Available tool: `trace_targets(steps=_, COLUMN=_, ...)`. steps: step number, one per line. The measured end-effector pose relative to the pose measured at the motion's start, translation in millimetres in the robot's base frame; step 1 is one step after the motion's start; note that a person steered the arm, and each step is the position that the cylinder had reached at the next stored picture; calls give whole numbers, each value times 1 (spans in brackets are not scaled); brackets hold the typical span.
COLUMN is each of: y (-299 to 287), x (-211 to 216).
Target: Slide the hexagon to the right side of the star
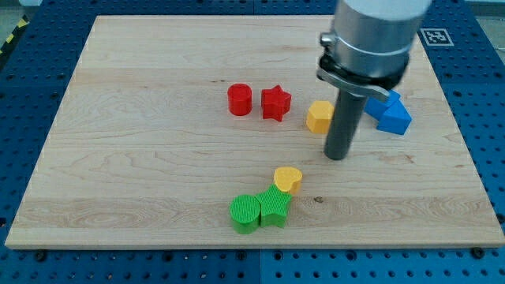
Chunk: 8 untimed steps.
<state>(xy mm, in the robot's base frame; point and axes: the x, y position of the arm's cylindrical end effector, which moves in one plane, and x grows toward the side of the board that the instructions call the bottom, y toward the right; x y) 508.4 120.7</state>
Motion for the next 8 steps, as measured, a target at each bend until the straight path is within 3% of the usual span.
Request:
trace_targets(steps=2, y=40, x=-44)
trace_targets(steps=4, y=-19, x=-55)
trace_targets(steps=5, y=-20, x=-84)
trace_targets(steps=6, y=-2, x=-65)
trace_targets(steps=8, y=26, x=56)
